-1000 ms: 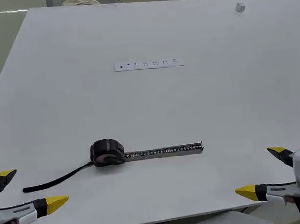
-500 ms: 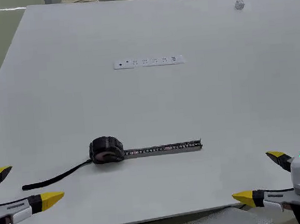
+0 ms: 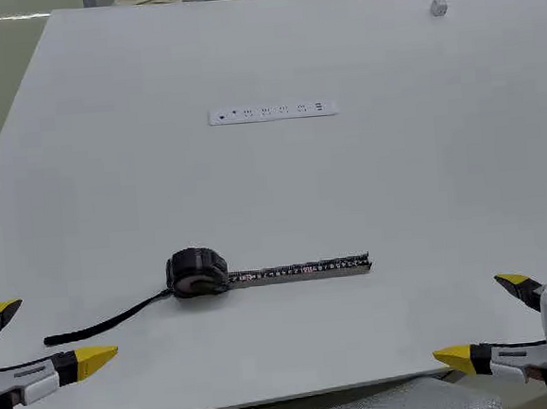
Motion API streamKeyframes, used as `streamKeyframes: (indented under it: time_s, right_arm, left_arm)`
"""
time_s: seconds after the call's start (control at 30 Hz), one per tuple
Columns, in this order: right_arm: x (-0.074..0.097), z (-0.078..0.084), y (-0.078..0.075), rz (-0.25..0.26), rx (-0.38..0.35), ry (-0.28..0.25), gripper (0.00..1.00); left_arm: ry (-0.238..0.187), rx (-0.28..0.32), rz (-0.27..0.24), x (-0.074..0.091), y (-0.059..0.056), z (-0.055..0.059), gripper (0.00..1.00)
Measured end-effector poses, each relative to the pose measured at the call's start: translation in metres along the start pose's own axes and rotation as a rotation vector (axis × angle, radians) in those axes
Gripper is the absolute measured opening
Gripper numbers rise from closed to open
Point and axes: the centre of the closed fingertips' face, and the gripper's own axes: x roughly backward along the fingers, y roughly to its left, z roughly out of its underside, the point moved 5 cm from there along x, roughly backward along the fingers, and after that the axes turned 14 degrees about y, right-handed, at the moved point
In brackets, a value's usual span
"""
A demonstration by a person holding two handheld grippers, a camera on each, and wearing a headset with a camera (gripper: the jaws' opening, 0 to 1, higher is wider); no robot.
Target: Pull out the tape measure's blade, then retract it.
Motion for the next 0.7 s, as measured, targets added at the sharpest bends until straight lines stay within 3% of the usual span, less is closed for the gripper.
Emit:
streamKeyframes:
  time_s: [0.47,0.63,0.7]
  right_arm:
    - [0.0,0.005,0.0,-0.014,-0.001,0.04,1.0]
    - [0.002,-0.001,-0.003,-0.02,-0.006,0.042,1.0]
    - [0.002,-0.003,-0.004,-0.008,0.019,0.045,1.0]
  left_arm:
    - [0.012,-0.015,0.008,0.001,-0.004,0.0,1.0]
    - [0.014,-0.021,0.01,0.0,-0.007,-0.004,1.0]
    - [-0.001,0.006,-0.005,-0.003,-0.01,-0.009,1.0]
